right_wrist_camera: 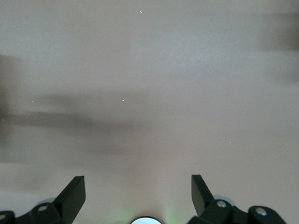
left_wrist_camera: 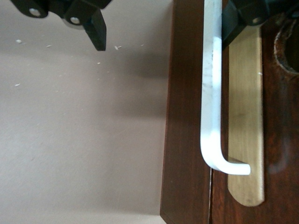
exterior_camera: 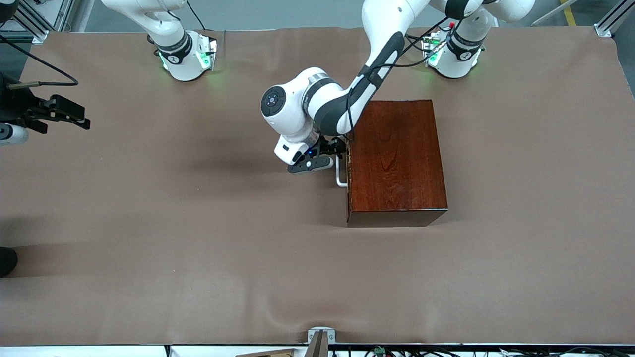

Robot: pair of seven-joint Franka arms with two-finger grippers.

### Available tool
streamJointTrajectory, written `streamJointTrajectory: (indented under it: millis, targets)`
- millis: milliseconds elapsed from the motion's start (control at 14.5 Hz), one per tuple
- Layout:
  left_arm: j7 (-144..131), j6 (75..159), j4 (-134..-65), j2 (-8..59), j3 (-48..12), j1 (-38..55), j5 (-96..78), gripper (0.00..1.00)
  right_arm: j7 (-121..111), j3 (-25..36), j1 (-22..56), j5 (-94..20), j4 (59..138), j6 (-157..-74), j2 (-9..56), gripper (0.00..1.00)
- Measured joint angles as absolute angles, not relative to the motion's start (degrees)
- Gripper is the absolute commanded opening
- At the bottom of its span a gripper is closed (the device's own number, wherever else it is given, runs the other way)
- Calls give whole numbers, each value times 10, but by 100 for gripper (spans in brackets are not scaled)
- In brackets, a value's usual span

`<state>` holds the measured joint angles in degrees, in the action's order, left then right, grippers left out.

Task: Open drawer, take yellow block, close drawer
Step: 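Pull the drawer handle outward with the left gripper to open it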

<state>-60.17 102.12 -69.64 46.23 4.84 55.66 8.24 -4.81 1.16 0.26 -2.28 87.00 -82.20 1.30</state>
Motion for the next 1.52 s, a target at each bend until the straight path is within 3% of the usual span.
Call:
streamJointTrajectory:
  millis: [621, 1517]
  targets:
    - [-700, 1144, -697, 463, 21, 564, 84, 100, -48, 12, 3, -23, 870, -822, 13, 100]
    - [-768, 1219, -698, 465, 11, 566, 85, 100, -47, 13, -5, -22, 870, -814, 13, 100]
